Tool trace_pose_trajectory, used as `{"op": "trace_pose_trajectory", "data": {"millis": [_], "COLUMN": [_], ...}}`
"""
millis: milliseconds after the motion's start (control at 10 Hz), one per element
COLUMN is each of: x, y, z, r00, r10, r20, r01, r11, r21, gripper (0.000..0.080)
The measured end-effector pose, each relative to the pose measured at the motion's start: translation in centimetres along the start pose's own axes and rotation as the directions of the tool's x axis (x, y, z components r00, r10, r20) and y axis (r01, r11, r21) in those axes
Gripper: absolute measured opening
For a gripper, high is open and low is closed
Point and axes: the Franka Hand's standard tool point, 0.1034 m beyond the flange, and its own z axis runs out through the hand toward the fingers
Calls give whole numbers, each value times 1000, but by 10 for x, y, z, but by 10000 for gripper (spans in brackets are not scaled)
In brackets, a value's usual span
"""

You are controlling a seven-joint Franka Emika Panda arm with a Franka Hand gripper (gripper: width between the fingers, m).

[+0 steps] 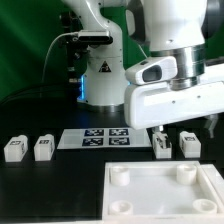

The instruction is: Assemble one leg

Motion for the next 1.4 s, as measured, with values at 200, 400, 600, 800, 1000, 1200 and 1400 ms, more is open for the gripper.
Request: {"op": "trace_pose_trajectory", "data": {"millis": [200, 400, 600, 800, 1000, 1200, 1400], "x": [-10, -16, -21, -32, -42, -38, -38], "y": [-14, -11, -10, -17, -20, -21, -21], "z": [3, 8, 6, 10, 12, 19, 18], "r00": [996, 998, 963, 874, 732, 647, 648], "r10": [66, 53, 51, 103, 103, 100, 99], "r20": [66, 22, 263, 474, 673, 756, 756], "r01": [-66, -53, -47, -86, -72, -69, -68], "r11": [998, 999, 999, 995, 995, 995, 995], "r21": [-4, 2, -21, -58, -74, -73, -73], "gripper": [649, 649, 649, 649, 649, 649, 649]}}
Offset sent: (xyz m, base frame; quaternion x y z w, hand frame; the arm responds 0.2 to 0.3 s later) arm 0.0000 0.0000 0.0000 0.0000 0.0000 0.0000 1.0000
